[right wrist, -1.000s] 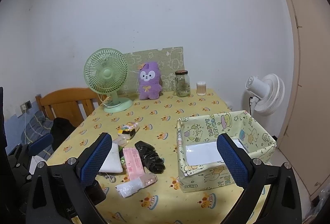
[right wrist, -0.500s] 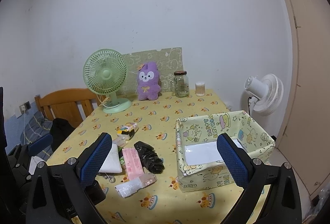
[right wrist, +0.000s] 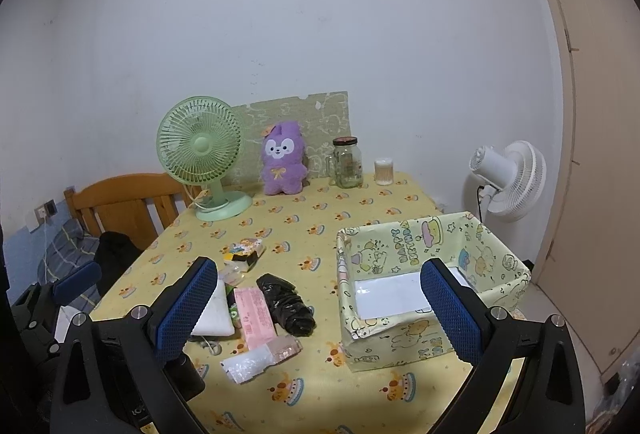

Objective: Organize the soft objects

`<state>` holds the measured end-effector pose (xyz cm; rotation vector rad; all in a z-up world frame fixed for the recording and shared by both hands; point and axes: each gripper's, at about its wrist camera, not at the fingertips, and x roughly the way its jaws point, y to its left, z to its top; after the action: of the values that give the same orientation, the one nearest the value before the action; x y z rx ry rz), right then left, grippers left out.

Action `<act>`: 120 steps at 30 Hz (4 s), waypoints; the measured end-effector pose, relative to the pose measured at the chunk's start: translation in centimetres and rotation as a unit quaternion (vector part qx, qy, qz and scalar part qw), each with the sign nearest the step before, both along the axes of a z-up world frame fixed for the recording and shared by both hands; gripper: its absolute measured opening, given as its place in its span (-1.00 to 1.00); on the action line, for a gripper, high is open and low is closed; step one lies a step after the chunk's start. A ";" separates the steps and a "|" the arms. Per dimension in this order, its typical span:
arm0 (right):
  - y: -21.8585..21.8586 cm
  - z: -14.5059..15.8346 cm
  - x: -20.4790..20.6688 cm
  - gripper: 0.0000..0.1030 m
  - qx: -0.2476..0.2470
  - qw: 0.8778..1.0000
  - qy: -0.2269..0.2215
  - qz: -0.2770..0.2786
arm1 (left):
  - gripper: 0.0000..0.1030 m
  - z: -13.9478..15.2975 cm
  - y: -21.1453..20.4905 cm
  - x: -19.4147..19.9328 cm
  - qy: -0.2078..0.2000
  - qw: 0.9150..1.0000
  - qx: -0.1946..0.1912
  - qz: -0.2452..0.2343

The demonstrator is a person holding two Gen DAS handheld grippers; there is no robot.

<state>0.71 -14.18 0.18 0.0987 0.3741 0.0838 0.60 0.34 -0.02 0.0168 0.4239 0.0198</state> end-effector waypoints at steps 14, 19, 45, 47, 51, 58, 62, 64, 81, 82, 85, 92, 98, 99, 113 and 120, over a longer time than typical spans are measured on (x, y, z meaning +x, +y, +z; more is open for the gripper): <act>-0.4 -0.1 0.0 0.99 0.003 1.000 0.002 0.000 | 0.99 0.0 -0.2 0.2 -0.001 1.000 0.002 0.001; -0.4 -0.1 0.1 0.99 0.003 1.000 0.002 0.000 | 0.99 -0.1 -0.1 0.1 -0.002 1.000 0.003 0.000; 1.0 -0.8 0.6 0.99 0.005 1.000 0.000 0.001 | 0.98 -1.3 1.0 0.0 -0.001 1.000 -0.006 0.005; 1.3 -1.1 0.7 0.99 0.005 1.000 0.003 0.003 | 0.97 -1.6 1.2 0.1 0.001 1.000 -0.007 0.006; 1.9 -1.9 1.1 0.99 0.007 1.000 0.011 0.009 | 0.93 -2.6 1.6 0.4 0.013 1.000 -0.011 0.005; 3.2 -3.9 1.9 0.93 0.003 1.000 0.026 0.015 | 0.87 -4.3 2.2 0.8 0.023 1.000 0.004 0.020; 3.6 -5.0 2.4 0.92 0.010 0.999 0.035 0.011 | 0.86 -5.3 2.8 1.4 0.035 0.999 0.000 0.021; 3.9 -5.5 2.5 0.90 0.008 0.999 0.038 0.006 | 0.86 -5.8 3.0 1.5 0.037 0.999 0.003 0.026; 6.7 -10.6 5.3 0.74 -0.012 0.994 0.111 0.017 | 0.78 -11.1 4.8 3.6 0.109 0.993 -0.004 0.037; 6.9 -10.8 5.4 0.72 -0.012 0.993 0.116 0.018 | 0.78 -11.3 4.9 3.7 0.113 0.993 -0.005 0.037; 7.2 -11.6 6.0 0.67 -0.013 0.991 0.132 0.024 | 0.78 -11.9 5.0 4.1 0.123 0.992 -0.006 0.040; 7.8 -13.8 7.5 0.35 -0.013 0.985 0.171 0.025 | 0.68 -13.5 4.5 5.1 0.148 0.988 0.006 0.038; 8.0 -14.8 8.3 0.06 0.004 0.980 0.195 0.042 | 0.66 -14.1 4.1 5.3 0.153 0.988 0.010 0.032; 8.0 -14.7 8.3 -0.02 0.003 0.980 0.194 0.043 | 0.66 -14.1 4.1 5.3 0.154 0.988 0.011 0.032; 7.2 -12.7 7.0 -0.66 0.017 0.985 0.169 0.040 | 0.70 -12.1 3.2 4.4 0.128 0.991 0.013 0.032; 6.8 -11.1 7.1 -0.66 0.026 0.988 0.149 0.040 | 0.69 -10.6 3.2 4.9 0.111 0.993 0.009 0.034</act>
<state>7.78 -7.43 -10.91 0.1493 0.6742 0.1597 5.54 3.49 -10.67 0.0222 0.6473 0.0900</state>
